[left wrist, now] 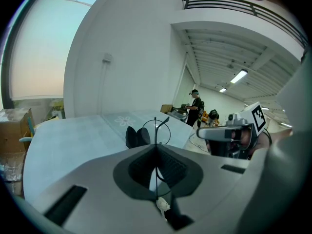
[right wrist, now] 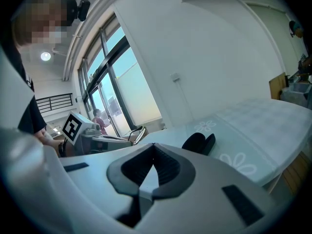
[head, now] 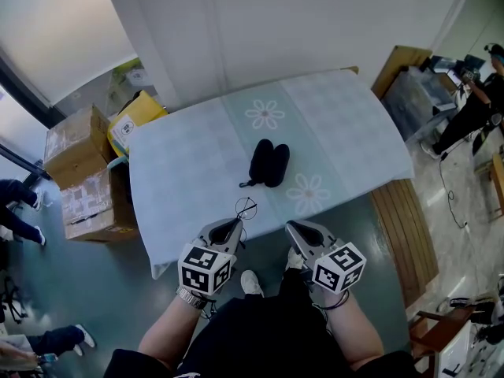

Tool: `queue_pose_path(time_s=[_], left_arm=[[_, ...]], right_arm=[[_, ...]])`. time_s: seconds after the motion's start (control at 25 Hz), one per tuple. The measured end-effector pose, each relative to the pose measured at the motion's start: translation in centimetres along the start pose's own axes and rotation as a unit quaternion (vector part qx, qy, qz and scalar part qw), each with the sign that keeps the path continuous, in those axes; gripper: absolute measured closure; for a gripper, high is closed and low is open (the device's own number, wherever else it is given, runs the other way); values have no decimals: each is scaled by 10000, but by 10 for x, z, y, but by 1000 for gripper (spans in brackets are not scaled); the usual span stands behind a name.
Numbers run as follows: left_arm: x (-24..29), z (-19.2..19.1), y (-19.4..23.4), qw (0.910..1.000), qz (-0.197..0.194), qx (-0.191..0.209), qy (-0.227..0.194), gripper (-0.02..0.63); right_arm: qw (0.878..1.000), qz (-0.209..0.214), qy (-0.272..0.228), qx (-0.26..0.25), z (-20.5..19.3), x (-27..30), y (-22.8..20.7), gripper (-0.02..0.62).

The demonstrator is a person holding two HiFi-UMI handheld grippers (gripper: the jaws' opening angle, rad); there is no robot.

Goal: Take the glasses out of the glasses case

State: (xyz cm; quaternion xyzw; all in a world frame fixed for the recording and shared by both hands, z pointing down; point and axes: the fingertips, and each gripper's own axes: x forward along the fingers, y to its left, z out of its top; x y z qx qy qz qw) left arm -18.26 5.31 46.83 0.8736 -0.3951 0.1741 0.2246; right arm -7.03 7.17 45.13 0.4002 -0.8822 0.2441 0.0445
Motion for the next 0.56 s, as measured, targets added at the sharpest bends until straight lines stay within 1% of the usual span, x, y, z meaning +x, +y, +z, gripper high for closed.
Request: queue_pose_path(time_s=[0.56], left_arm=[[-3,2,4,10000,5,-28,-60,576]], right_arm=[[10000,30,20,-47,2,5,5,572]])
